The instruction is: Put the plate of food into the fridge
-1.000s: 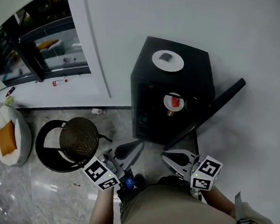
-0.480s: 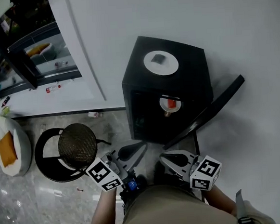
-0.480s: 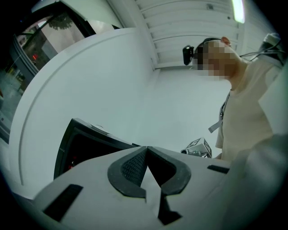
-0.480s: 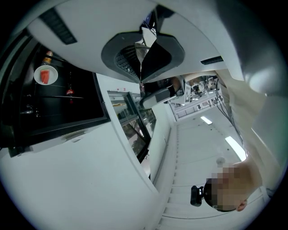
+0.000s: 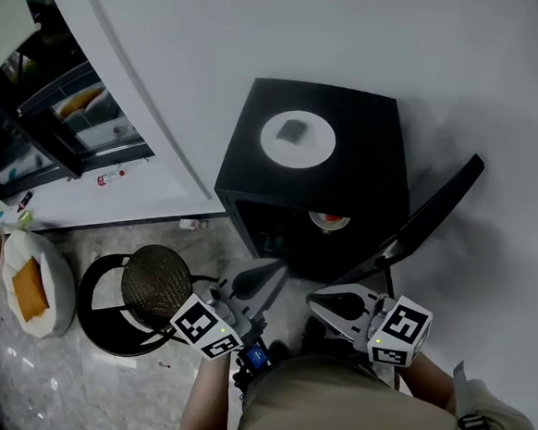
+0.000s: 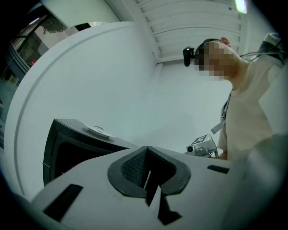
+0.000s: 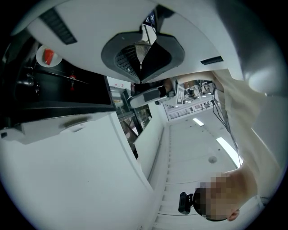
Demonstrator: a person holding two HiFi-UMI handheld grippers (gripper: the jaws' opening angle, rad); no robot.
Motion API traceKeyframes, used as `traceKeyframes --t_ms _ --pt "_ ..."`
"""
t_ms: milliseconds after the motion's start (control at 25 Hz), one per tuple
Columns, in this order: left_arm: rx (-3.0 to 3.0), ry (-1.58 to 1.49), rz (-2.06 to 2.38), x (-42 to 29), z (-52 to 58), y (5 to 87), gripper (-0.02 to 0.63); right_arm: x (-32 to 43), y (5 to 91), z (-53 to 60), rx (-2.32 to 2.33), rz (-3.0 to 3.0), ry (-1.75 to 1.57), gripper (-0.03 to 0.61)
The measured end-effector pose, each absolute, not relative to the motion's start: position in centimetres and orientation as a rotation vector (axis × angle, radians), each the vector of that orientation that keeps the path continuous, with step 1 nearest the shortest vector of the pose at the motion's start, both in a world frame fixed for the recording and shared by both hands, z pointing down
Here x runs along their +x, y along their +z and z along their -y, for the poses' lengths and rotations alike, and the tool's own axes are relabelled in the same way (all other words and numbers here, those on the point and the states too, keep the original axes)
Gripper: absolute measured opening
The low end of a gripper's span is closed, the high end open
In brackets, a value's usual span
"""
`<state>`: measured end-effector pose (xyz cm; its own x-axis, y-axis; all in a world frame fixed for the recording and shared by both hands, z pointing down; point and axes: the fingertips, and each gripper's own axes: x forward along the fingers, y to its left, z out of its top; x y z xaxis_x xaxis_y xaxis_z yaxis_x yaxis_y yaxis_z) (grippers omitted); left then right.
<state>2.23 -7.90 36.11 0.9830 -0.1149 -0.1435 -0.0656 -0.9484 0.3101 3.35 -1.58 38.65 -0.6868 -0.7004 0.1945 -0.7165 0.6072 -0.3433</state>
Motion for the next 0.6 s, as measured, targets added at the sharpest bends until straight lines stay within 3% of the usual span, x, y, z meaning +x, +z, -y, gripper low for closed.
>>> traceKeyframes --t_ms 600 --pt "3.008 -0.094 0.391 5.4 11.9 32.3 0.011 7.9 36.7 3.6 0.988 2.961 0.616 0.021"
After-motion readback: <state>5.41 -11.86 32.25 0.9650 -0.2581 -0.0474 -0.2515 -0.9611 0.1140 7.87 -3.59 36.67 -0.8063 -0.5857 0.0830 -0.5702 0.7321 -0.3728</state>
